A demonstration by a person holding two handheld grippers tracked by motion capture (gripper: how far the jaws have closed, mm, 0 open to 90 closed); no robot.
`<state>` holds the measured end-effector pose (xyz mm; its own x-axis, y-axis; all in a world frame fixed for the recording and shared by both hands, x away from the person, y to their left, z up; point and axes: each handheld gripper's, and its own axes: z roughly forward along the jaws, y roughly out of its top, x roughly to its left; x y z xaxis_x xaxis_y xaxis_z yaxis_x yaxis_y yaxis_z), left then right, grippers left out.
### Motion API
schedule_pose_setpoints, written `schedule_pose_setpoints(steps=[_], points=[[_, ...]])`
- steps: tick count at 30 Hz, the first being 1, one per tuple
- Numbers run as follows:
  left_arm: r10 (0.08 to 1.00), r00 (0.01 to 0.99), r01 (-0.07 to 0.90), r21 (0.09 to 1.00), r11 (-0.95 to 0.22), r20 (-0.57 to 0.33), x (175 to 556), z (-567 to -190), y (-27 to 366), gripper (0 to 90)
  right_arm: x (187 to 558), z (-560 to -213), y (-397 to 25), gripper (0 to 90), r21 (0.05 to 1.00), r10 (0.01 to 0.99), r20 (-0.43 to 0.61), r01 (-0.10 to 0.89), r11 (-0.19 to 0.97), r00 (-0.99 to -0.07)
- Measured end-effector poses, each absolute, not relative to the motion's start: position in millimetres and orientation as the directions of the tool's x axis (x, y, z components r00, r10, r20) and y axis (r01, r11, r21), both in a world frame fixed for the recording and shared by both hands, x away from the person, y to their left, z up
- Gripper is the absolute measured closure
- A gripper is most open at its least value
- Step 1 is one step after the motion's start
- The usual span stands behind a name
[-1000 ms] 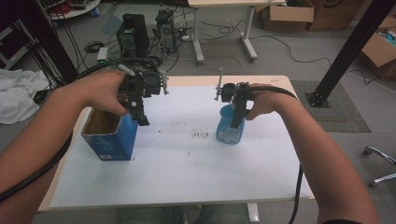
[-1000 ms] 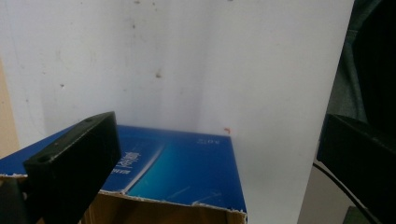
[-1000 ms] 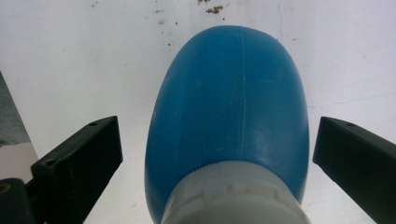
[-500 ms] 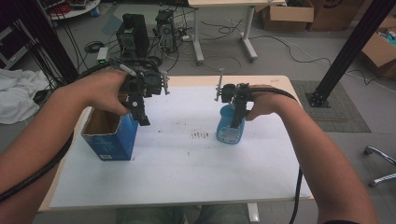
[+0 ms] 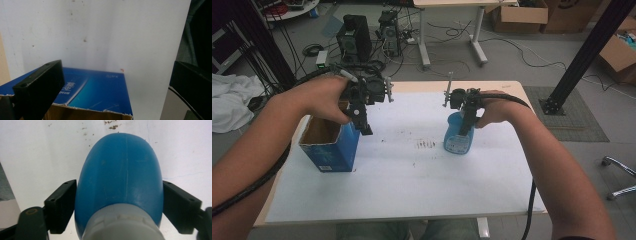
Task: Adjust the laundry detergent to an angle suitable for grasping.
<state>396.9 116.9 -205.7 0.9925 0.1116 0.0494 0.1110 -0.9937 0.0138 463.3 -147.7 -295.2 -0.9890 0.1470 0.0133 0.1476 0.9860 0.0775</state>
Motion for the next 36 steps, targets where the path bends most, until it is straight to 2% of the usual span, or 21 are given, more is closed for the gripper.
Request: schedule_pose_setpoints(steps=[23, 36], points=[[0.11, 0.992, 0.11, 0.01, -0.994, 0.053, 396.9, -207.0, 116.0, 0.1, 460.0, -294.8, -146.2, 33.7, 0.075, 0.125, -0.001, 0.125, 0.989, -0.992], [0.107, 0.992, 0.106, 0.005, -0.994, 0.066, 397.7, -207.2, 115.4, 0.1, 459.1, -294.8, -145.8, 36.2, 0.068, 0.132, -0.013, 0.13, 0.989, -0.991]])
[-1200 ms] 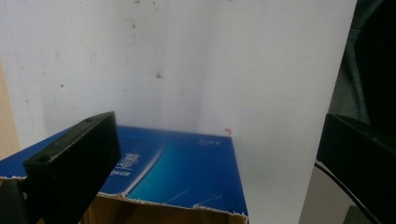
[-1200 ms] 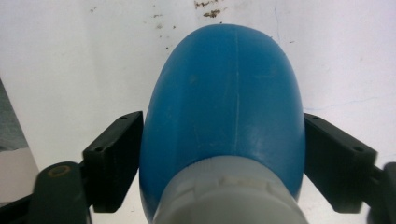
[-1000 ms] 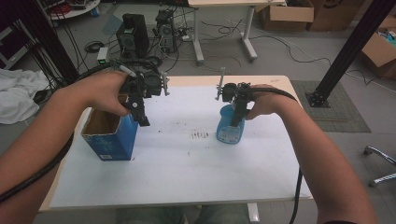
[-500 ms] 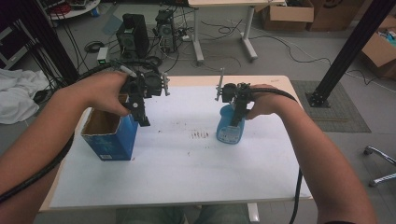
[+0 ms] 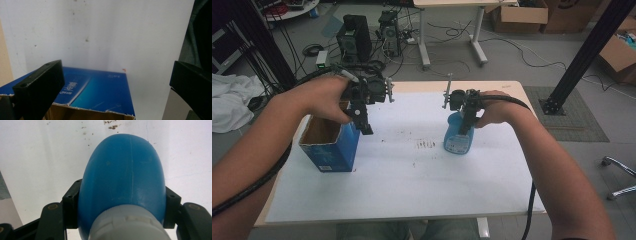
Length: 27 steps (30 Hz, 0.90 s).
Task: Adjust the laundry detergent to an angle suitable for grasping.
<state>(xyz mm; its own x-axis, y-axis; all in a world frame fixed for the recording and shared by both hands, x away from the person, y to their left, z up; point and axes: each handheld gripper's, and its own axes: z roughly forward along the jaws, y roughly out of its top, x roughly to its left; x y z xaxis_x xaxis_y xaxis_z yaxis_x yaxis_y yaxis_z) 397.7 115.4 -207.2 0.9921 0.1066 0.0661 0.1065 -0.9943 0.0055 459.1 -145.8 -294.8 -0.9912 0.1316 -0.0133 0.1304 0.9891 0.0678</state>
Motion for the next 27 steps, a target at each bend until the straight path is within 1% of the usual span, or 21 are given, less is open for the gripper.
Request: schedule_pose_setpoints(steps=[6, 13, 19, 22, 27], points=[[0.108, 0.992, 0.108, -0.001, -0.994, 0.072, 397.6, -208.8, 118.0, 0.1, 458.4, -295.2, -144.6, 37.1, 0.064, 0.14, -0.022, 0.138, 0.988, -0.99], [0.116, 0.991, 0.116, 0.002, -0.993, 0.072, 395.4, -208.6, 120.1, 0.1, 455.4, -294.3, -143.3, 37.6, 0.059, 0.125, -0.036, 0.122, 0.991, -0.992], [0.116, 0.99, 0.116, 0.002, -0.993, 0.074, 393.6, -206.5, 118.3, 0.1, 452.3, -286.8, -142.6, 37.6, 0.075, 0.133, -0.022, 0.131, 0.989, -0.991], [0.11, 0.991, 0.11, -0.002, -0.994, 0.077, 392.9, -205.2, 116.7, 0.1, 450.4, -281.8, -144.5, 37.6, 0.081, 0.154, -0.018, 0.152, 0.985, -0.988], [0.107, 0.991, 0.107, -0.001, -0.994, 0.079, 390.9, -204.1, 113.4, 0.1, 449.3, -273.5, -148.2, 37.6, 0.081, 0.219, -0.015, 0.218, 0.973, -0.976]])
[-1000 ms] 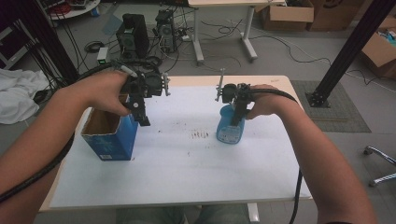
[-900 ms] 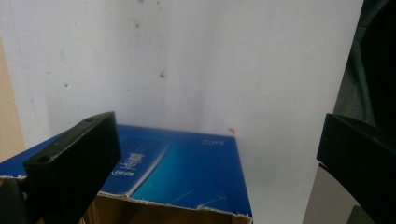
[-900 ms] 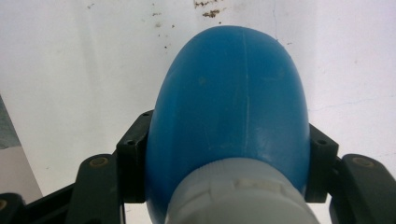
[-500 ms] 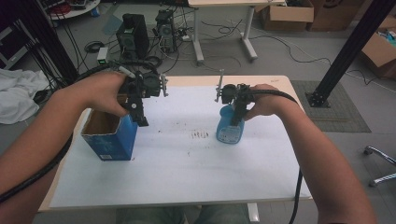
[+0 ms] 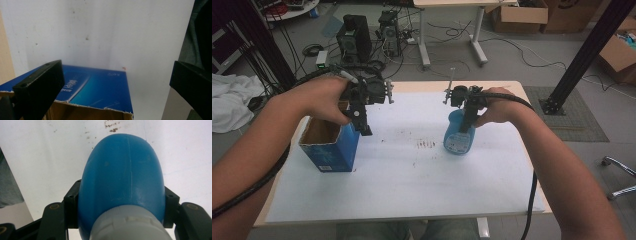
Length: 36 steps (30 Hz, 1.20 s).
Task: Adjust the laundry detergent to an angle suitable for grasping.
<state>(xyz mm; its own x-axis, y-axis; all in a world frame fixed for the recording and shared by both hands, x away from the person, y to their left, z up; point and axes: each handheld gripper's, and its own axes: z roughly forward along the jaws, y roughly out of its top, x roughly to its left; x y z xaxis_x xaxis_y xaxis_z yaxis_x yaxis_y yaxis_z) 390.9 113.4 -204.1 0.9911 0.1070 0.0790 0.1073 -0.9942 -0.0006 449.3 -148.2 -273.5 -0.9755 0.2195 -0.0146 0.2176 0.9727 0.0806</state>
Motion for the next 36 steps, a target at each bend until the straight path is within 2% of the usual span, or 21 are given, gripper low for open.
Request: schedule_pose_setpoints(steps=[9, 13, 19, 25, 28, 36], points=[[0.092, 0.992, 0.093, -0.002, -0.996, 0.085, 386.1, -202.9, 107.1, 0.1, 448.5, -266.8, -150.0, 37.6, 0.044, 0.376, -0.002, 0.376, 0.926, -0.927], [0.085, 0.993, 0.085, -0.001, -0.996, 0.087, 383.3, -203.1, 104.6, 0.1, 447.3, -265.0, -150.4, 37.6, 0.07, 0.46, -0.007, 0.459, 0.886, -0.888], [0.08, 0.993, 0.08, -0.003, -0.997, 0.089, 379.7, -204.1, 101.7, 0.1, 440.6, -265.8, -143.7, 37.6, 0.083, 0.514, -0.035, 0.51, 0.856, -0.857], [0.077, 0.993, 0.078, -0.008, -0.997, 0.091, 376.1, -204.3, 100.3, 0.1, 439.2, -273.2, -134.8, 37.7, 0.079, 0.643, -0.034, 0.64, 0.765, -0.765], [0.078, 0.993, 0.079, -0.004, -0.997, 0.092, 374.9, -204.2, 100.7, 0.1, 437.0, -276.4, -129.1, 37.7, 0.074, 0.666, -0.051, 0.662, 0.746, -0.744], [0.088, 0.992, 0.089, -0.001, -0.996, 0.092, 373.8, -205.3, 105.4, 0.1, 435.6, -283.5, -122.6, 37.7, 0.066, 0.649, -0.036, 0.647, 0.76, -0.76]])
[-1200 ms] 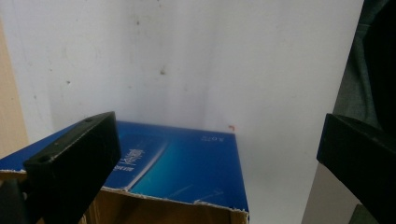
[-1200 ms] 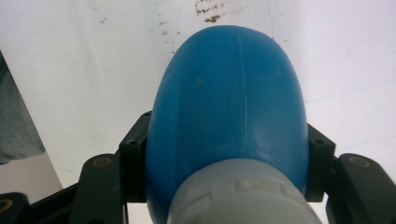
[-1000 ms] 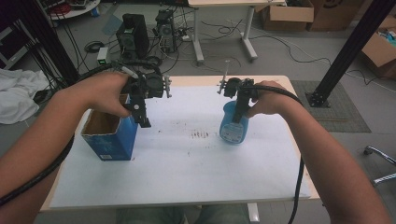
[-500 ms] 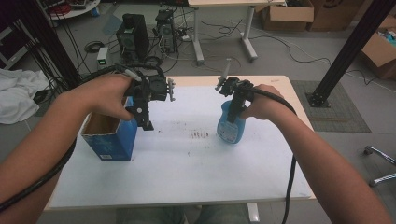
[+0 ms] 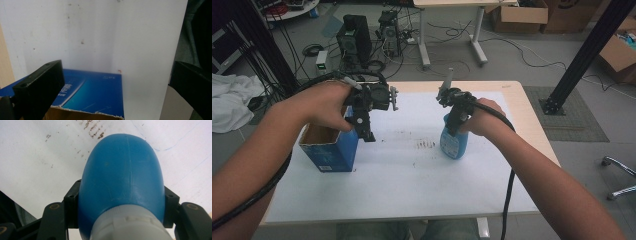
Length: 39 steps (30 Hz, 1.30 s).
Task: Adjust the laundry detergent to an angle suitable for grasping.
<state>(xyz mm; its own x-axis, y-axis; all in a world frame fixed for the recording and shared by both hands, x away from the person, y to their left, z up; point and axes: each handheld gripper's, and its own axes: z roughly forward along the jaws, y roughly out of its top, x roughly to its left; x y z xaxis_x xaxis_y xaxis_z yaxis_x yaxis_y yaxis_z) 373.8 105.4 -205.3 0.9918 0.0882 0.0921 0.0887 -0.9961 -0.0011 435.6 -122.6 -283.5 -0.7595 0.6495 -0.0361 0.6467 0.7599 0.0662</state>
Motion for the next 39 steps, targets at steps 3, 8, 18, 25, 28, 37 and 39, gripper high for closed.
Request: schedule_pose_setpoints(steps=[3, 8, 18, 25, 28, 37, 39], points=[[0.087, 0.992, 0.088, -0.002, -0.996, 0.092, 374.3, -206.1, 106.9, 0.1, 436.9, -288.2, -123.8, 37.7, 0.065, 0.648, -0.029, 0.645, 0.761, -0.761], [0.093, 0.992, 0.094, 0.003, -0.996, 0.09, 375.2, -207.3, 108.6, 0.1, 437.5, -294.5, -126.0, 37.6, 0.073, 0.643, -0.017, 0.64, 0.765, -0.766], [0.099, 0.991, 0.099, 0.004, -0.995, 0.093, 374.2, -205.7, 110.0, 0.1, 436.3, -294.8, -125.6, 36.9, 0.077, 0.636, -0.024, 0.632, 0.771, -0.772], [0.098, 0.99, 0.097, 0.008, -0.995, 0.101, 373.6, -202.2, 110.6, 0.1, 436.8, -291.4, -126.5, 33.1, 0.077, 0.639, -0.018, 0.636, 0.768, -0.769], [0.099, 0.99, 0.099, 0.009, -0.995, 0.101, 373.8, -202.6, 110.8, 0.1, 436.9, -287.6, -128.0, 30.3, 0.086, 0.635, -0.021, 0.632, 0.771, -0.772], [0.103, 0.99, 0.103, 0.007, -0.995, 0.095, 374.8, -203.2, 110.7, 0.1, 436.8, -283.6, -127.9, 23.6, 0.089, 0.606, -0.006, 0.603, 0.793, -0.795], [0.103, 0.99, 0.103, 0.006, -0.995, 0.092, 374.9, -202.3, 110.7, 0.1, 437.1, -281.8, -128.7, 23.5, 0.086, 0.596, 0.007, 0.594, 0.8, -0.803]])
